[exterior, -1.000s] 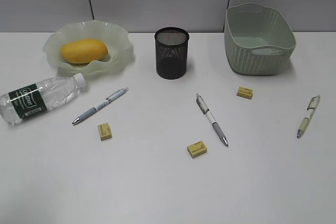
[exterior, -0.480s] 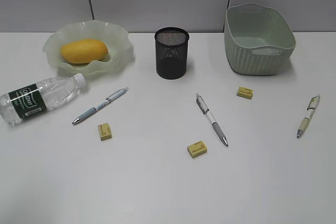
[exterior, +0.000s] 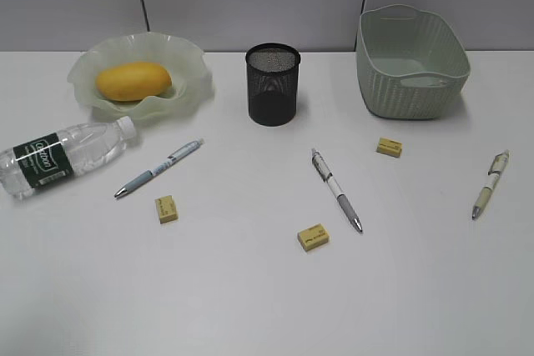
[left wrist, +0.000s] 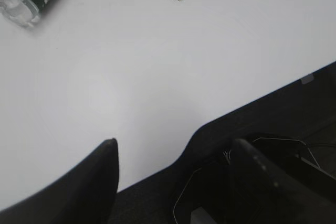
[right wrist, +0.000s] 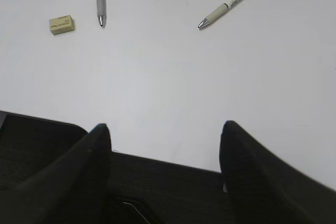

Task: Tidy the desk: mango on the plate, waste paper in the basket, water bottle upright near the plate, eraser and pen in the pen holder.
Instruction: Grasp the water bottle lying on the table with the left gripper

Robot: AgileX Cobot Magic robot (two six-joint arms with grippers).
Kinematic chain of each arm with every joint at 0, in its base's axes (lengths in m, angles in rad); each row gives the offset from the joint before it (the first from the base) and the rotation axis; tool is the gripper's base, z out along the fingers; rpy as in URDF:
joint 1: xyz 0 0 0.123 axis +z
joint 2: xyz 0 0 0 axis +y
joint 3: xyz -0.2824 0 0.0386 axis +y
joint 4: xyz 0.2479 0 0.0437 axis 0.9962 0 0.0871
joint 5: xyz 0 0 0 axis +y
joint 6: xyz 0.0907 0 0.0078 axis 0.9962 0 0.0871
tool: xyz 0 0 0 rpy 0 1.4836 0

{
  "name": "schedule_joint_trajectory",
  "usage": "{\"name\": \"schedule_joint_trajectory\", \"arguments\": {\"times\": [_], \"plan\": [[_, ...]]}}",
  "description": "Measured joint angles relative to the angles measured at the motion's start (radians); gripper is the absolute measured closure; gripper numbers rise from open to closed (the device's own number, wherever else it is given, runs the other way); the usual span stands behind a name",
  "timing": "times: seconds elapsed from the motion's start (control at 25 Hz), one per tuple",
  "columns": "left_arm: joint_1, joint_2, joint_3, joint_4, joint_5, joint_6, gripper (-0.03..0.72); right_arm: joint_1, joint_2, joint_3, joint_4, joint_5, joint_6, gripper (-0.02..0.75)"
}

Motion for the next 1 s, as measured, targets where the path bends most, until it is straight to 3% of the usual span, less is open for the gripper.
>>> {"name": "schedule_joint_trajectory", "arguments": {"times": [0.24,0.52,1.0], "plan": [[0.000,0.000,-0.009,0.009,-0.036,0.000,0.189,0.000,0.000,0.000,0.000,0.000,0.000,0.227],[0.000,0.071,-0.106,0.076,-0.109,-0.007,0.189,0.000,0.000,0.000,0.000,-0.001,0.001,0.227],[0.050,0.582,-0.373,0.094,-0.123,0.042,0.189,0.000,0.000,0.000,-0.001,-0.003,0.001,0.227]]}}
